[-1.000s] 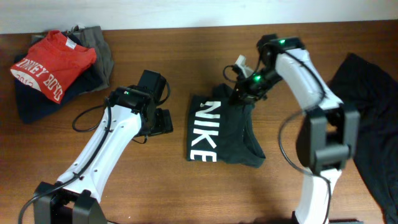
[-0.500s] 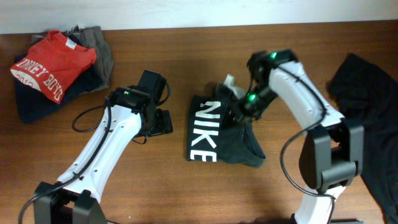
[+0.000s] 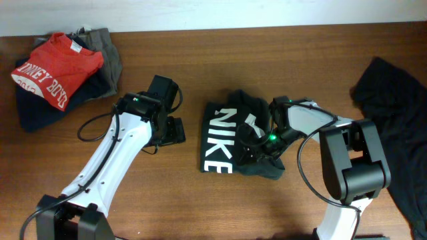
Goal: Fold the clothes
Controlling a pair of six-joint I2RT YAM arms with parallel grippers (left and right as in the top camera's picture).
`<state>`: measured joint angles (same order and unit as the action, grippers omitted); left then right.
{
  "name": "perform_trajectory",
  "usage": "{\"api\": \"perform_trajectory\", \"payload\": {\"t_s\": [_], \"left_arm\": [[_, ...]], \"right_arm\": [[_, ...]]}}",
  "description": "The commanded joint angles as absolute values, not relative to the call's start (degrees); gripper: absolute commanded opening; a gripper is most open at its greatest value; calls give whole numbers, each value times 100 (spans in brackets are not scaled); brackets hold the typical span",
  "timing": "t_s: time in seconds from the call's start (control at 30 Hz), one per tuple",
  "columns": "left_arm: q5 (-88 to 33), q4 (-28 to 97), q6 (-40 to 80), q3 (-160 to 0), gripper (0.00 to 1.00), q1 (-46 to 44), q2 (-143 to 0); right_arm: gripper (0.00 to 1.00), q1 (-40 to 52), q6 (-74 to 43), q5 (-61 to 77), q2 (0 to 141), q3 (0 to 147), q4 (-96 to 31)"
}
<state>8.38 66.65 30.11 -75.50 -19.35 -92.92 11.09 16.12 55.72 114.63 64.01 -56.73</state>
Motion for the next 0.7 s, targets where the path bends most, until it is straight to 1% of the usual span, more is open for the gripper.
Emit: {"api": "perform_trajectory", "payload": {"t_s": [0.0, 0.07, 0.1, 0.17, 0.2, 0.33, 0.43, 0.47, 0.57, 0.67], "left_arm": [[718, 6687, 3081, -7544, 99, -1905, -9332], [690, 6687, 3081, -7544, 99, -1905, -9332], [690, 6685, 3081, -7544, 99, -1905, -9332], [690, 6685, 3081, -7544, 99, -1905, -9332], [690, 6687, 3081, -7544, 99, -1905, -9332], [690, 6692, 3081, -7544, 99, -1905, -9332], [690, 6689, 3079, -7544, 99, -1905, -9332], [692, 6689, 3079, -7544, 99, -1905, -9332], [690, 6692, 3079, -7544, 99, -1905, -9332], [690, 6689, 3081, -7544, 99, -1905, -9332]], "right_arm": [[22, 1079, 1258, 5496, 11480, 6224, -5465], [20, 1074, 1256, 5485, 11485, 6202, -5391], [18, 1074, 1256, 5485, 11485, 6202, -5387], [7, 1074, 1253, 5483, 11485, 6204, -5391], [4, 1074, 1179, 5478, 11485, 6204, -5391], [4, 1074, 1135, 5607, 11476, 6316, -5465], [4, 1074, 1468, 6149, 11397, 6676, -5918], [4, 1072, 1673, 6300, 11303, 7006, -6320], [4, 1044, 1667, 6049, 11161, 7712, -6799], [4, 908, 1597, 5717, 11159, 8311, -6772]]}}
